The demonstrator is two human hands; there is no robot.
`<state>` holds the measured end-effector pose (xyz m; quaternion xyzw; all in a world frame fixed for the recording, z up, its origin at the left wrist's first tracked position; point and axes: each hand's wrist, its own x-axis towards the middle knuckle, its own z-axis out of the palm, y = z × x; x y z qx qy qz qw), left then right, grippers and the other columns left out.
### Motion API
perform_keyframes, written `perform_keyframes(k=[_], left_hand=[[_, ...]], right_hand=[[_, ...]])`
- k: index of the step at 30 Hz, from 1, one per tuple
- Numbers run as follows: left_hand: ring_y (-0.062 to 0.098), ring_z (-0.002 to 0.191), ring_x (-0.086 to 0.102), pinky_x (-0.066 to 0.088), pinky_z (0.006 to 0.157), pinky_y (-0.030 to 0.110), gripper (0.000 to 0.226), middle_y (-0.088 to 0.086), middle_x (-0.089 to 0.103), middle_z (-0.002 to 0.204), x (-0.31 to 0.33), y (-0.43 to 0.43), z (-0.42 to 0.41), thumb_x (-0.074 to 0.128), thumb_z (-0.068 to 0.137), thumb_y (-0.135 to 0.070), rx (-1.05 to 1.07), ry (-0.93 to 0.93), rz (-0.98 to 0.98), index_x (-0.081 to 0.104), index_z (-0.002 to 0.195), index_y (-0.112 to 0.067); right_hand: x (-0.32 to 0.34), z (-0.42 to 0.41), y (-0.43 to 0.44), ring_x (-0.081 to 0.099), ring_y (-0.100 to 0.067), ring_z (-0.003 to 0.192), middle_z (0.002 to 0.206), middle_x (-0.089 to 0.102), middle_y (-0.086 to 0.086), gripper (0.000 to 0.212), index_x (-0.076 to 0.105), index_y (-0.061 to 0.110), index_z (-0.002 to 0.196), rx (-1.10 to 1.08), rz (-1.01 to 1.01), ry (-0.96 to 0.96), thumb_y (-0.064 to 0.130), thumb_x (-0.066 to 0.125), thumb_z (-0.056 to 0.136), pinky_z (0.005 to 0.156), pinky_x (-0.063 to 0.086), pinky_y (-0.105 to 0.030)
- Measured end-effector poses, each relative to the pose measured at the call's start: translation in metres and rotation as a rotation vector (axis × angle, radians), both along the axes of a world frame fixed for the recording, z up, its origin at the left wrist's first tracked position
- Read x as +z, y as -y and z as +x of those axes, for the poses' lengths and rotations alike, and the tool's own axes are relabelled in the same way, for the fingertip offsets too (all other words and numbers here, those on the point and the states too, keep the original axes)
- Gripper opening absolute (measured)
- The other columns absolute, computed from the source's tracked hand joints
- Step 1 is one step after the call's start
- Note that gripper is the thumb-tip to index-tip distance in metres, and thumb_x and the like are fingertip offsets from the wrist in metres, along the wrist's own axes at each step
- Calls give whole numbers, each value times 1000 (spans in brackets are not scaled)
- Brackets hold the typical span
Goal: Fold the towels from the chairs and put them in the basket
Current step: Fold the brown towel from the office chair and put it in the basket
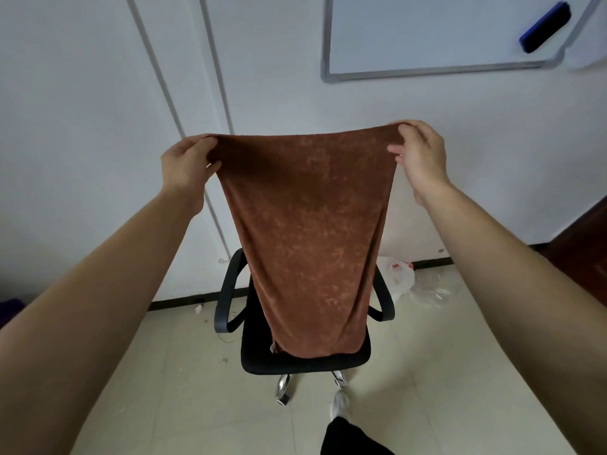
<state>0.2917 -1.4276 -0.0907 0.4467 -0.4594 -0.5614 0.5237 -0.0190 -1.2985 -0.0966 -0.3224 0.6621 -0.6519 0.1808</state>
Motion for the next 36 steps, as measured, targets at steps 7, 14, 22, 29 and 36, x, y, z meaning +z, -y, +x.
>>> perform_keyframes(k=[7, 14, 22, 29, 36], left_hand=[[15, 87, 64, 58, 89, 32, 11, 0, 65, 84, 20, 38, -26, 62, 89, -11, 50, -24, -80, 67, 79, -15], [13, 75, 58, 55, 76, 28, 16, 0, 59, 78, 15, 26, -19, 54, 86, -13, 86, 77, -183, 60, 72, -17], [9, 65, 41, 37, 64, 26, 18, -7, 45, 64, -86, -40, 14, 44, 83, -16, 119, 326, -174, 46, 66, -20], [21, 63, 45, 38, 62, 34, 22, 0, 48, 61, -218, -133, 61, 39, 90, -23, 61, 699, -5, 48, 73, -12], [37, 82, 59, 46, 70, 37, 27, 14, 60, 84, -315, -191, 94, 38, 95, -30, -198, 1137, 289, 54, 85, -11]], right_hand=[[13, -18, 32, 73, -11, 90, 106, 72, 7, 20, 68, 34, 91, 14, -23, -23, 28, 50, 96, 79, 53, -22], [7, -6, 20, 73, -12, 84, 91, 67, 12, 18, 63, 34, 86, -115, -9, -73, 30, 47, 92, 82, 53, -30], [-81, 47, -44, 65, -20, 79, 79, 64, 3, 37, 62, 12, 85, -290, 306, -183, 35, 34, 92, 77, 55, -41], [-203, 91, -122, 55, -28, 79, 84, 60, -8, 34, 58, 11, 82, -253, 672, -265, 30, 37, 99, 71, 40, -33], [-297, 120, -187, 57, -33, 85, 86, 62, -11, 38, 60, 8, 86, -40, 1059, -216, 34, 34, 98, 72, 40, -35]])
